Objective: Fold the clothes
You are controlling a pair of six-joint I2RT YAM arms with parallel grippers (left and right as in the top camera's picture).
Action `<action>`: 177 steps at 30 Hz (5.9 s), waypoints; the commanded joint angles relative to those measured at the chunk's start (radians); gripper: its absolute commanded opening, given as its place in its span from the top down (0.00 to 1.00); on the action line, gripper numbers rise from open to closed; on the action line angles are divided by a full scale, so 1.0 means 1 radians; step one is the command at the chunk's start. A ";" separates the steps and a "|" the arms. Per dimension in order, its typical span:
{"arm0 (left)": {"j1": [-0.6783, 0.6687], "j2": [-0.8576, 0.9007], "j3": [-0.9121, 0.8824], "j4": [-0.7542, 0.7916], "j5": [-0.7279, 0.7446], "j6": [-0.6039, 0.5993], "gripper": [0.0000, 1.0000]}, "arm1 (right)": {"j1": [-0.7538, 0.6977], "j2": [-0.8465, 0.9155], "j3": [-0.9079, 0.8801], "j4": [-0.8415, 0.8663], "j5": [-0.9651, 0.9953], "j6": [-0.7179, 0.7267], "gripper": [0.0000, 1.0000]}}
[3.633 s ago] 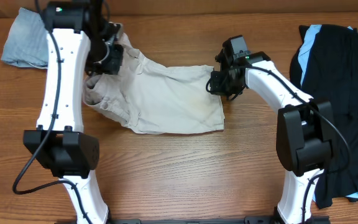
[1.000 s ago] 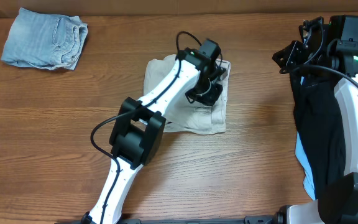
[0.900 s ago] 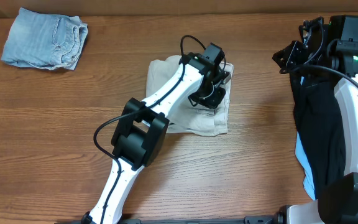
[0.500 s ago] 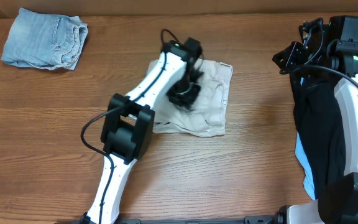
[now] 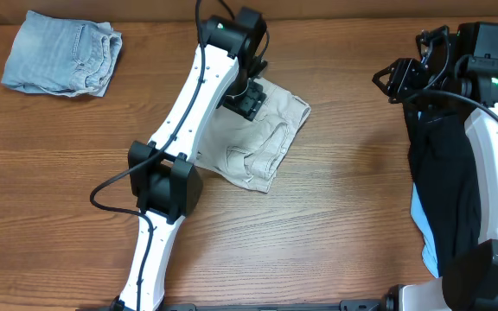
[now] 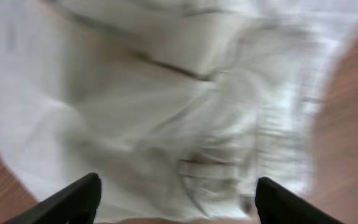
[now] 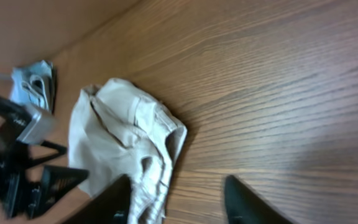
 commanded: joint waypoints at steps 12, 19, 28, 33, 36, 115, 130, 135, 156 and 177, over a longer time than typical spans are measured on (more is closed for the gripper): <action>-0.217 -0.007 -0.327 0.025 -0.063 0.085 0.00 | 0.003 -0.002 -0.003 -0.041 0.023 -0.055 0.18; -0.200 -0.007 -0.423 0.124 -0.203 0.037 0.00 | 0.003 0.001 -0.003 -0.042 0.026 -0.054 0.18; -0.266 -0.007 -0.578 0.209 -0.149 0.091 0.00 | 0.003 0.003 -0.003 -0.033 0.026 -0.054 0.17; -0.269 -0.008 -0.531 0.208 -0.099 0.004 0.02 | 0.003 0.006 -0.003 -0.032 0.026 -0.054 0.17; -0.269 -0.008 -0.509 0.219 0.004 -0.034 0.02 | 0.003 0.008 -0.003 -0.043 0.027 -0.055 0.17; 0.184 -0.016 0.599 -0.029 -0.565 0.142 0.96 | 0.003 0.072 -0.003 -0.040 0.026 -0.054 0.17; 0.623 -0.060 0.562 0.449 -0.419 0.329 0.96 | 0.003 0.072 -0.003 -0.055 0.026 -0.050 0.17; 0.750 -0.060 0.386 0.644 -0.285 0.412 0.96 | 0.003 0.072 -0.003 -0.063 0.026 -0.050 0.17; 0.818 -0.060 0.000 1.121 -0.264 0.410 0.96 | 0.003 0.072 -0.003 -0.073 0.026 -0.050 0.17; 0.589 -0.063 -0.229 0.630 -0.075 0.262 0.00 | 0.005 0.072 -0.003 -0.063 0.026 -0.050 0.16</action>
